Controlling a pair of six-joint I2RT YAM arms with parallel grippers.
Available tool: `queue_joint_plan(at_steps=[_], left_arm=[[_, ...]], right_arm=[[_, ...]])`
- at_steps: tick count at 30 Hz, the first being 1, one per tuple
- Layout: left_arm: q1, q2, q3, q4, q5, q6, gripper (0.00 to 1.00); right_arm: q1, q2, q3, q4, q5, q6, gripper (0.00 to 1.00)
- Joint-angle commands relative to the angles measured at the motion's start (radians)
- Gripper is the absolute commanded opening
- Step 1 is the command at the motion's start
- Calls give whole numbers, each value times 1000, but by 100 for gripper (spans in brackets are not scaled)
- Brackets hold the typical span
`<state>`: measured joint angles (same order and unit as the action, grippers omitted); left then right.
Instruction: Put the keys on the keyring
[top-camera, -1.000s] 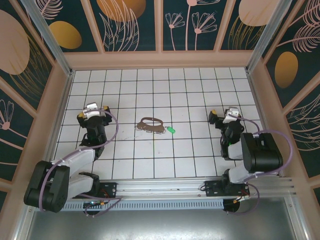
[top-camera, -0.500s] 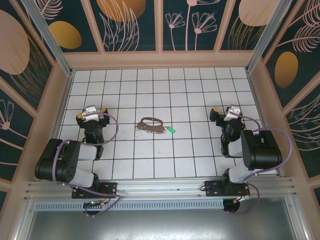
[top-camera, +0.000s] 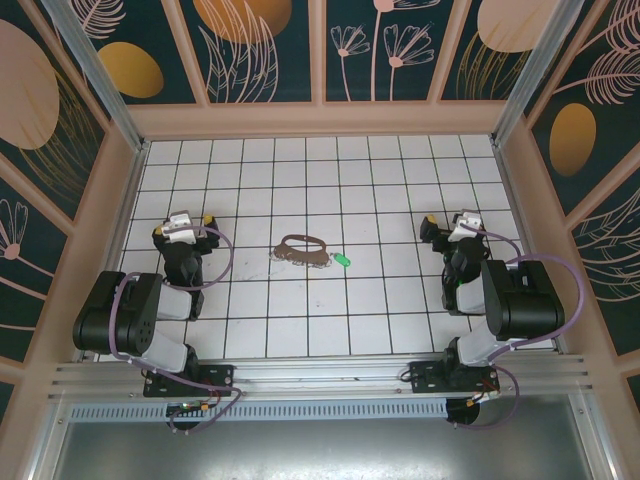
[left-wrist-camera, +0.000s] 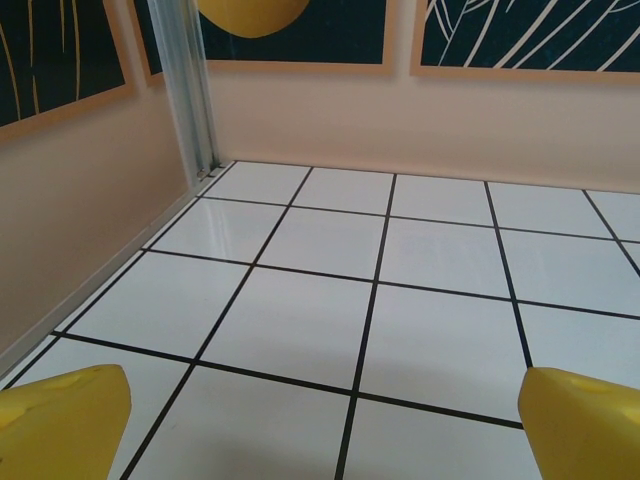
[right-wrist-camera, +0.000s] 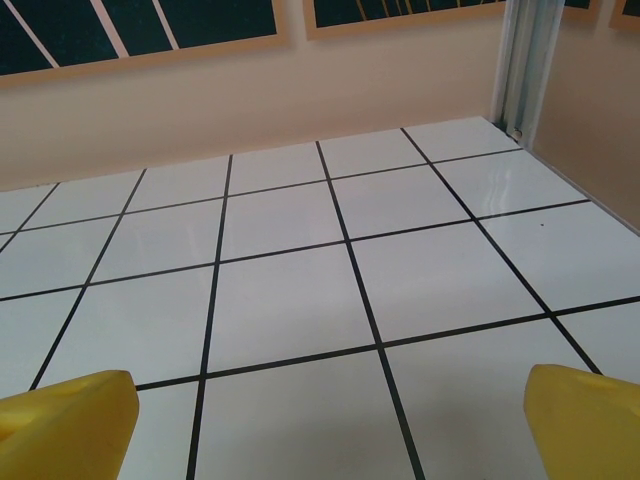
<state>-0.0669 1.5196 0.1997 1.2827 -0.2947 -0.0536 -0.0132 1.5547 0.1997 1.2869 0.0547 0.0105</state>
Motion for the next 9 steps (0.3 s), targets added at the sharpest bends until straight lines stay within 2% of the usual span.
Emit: queue_joint_plan(at_steps=[1, 9], left_arm=[[9, 4, 18, 32, 15, -18, 99], [10, 5, 20, 29, 18, -19, 99]], right_arm=[[6, 5, 7, 52, 22, 5, 99], [-5, 4, 13, 39, -11, 6, 99]])
